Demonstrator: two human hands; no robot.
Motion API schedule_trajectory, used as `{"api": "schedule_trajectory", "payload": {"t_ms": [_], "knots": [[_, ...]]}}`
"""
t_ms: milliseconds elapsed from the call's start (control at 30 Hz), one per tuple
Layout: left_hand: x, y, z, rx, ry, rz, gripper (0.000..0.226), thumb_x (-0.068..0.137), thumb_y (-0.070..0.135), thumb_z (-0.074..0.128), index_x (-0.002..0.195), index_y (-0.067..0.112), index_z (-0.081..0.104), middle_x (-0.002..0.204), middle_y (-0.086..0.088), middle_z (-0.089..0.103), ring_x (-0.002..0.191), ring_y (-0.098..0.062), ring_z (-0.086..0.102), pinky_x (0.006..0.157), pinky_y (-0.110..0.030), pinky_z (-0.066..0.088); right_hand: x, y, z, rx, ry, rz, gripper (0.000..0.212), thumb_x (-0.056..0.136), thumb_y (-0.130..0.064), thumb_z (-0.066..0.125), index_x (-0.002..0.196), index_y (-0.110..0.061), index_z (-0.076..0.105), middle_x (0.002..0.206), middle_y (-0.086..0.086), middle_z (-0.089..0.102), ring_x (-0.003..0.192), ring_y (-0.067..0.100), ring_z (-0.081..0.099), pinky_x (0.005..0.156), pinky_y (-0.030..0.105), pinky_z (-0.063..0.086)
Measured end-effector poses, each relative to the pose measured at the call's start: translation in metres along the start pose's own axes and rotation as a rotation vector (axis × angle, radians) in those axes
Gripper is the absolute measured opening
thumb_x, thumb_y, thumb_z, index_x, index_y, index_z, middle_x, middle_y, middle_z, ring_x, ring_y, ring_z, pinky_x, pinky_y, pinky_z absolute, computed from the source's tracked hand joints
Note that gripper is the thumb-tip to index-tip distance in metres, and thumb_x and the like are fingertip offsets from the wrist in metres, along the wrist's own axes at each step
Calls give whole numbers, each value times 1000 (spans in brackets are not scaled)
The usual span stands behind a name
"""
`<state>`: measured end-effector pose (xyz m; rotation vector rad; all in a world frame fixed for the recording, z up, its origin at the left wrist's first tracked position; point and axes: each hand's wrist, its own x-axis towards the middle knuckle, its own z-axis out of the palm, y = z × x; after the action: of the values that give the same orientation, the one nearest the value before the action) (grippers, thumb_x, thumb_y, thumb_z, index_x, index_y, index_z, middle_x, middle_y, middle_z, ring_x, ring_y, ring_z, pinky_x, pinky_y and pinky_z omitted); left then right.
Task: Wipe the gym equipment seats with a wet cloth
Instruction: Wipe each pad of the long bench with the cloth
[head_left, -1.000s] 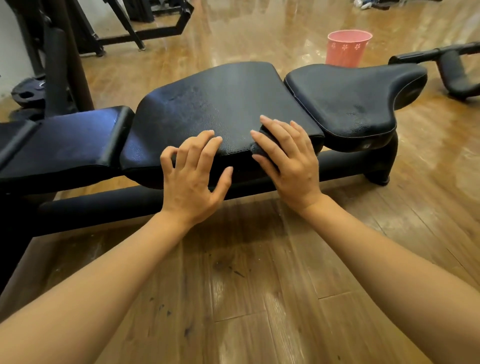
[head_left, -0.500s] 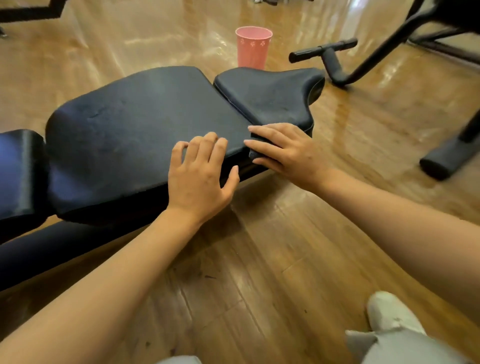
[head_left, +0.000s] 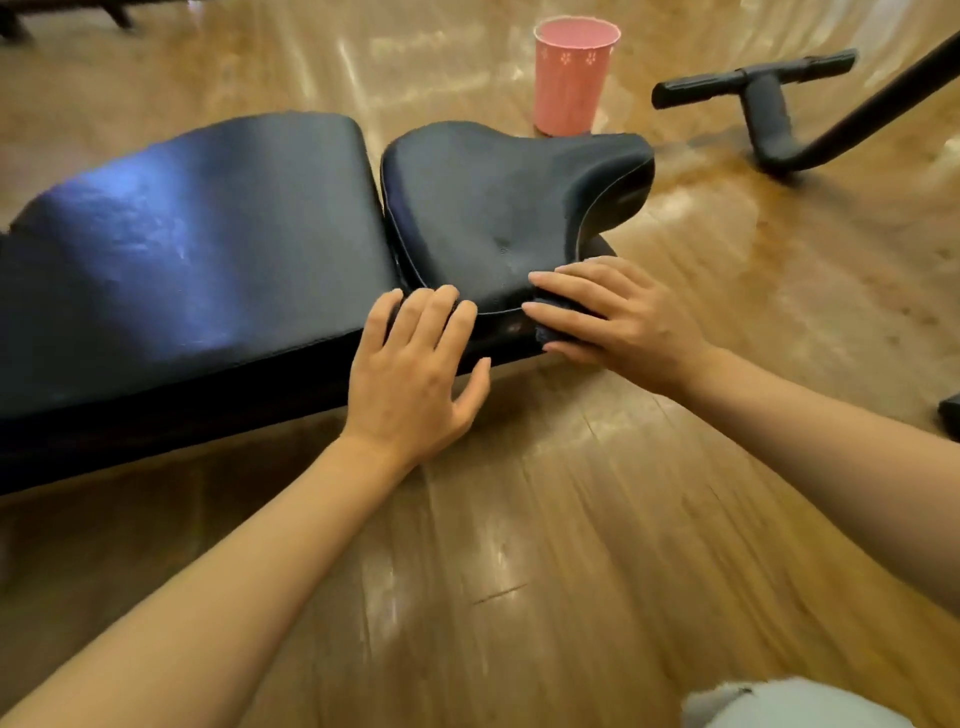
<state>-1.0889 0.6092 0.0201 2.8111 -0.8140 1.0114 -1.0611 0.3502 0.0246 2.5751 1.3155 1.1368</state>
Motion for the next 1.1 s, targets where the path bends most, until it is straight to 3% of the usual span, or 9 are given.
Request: {"api": "schedule_trajectory", "payload": {"t_ms": [300,433,800,967,1100], "knots": [[39,30,9,137,-100,-173,50,92,40,54,126,3,60,127,-15,61,116,-34,57,108,-46,37,-12,60,19,168,101,-121,34,102,-34,59,128,-14,69,132,13,64,113,33,66,97,46,53],[42,28,10,165,-115,-166,51,93,41,53,127,4,59,128,-16,61,117,-33,57,111,-45,35,-4,66,28,224,138,-147,35,101,-34,62,129,-14,68,132,13,64,113,32,66,98,46,52],[8,7,14,196,71,-184,46,91,34,55,127,5,59,132,-14,60,123,-31,55,110,-48,33,25,17,53,202,210,-16,39,100,-24,65,136,-12,54,137,18,59,121,35,61,101,49,50],[-8,0,23,240,127,-191,50,90,30,57,133,6,55,142,-15,54,134,-27,40,112,-46,25,35,-19,66,15,234,-29,36,101,-24,62,135,-12,63,141,12,57,126,35,58,105,51,47],[-15,-5,34,260,250,-223,51,90,27,60,135,4,53,142,-17,53,134,-27,38,114,-43,24,38,-39,86,-129,275,-80,38,100,-20,63,137,-11,60,143,9,56,130,38,53,108,54,43]]}}
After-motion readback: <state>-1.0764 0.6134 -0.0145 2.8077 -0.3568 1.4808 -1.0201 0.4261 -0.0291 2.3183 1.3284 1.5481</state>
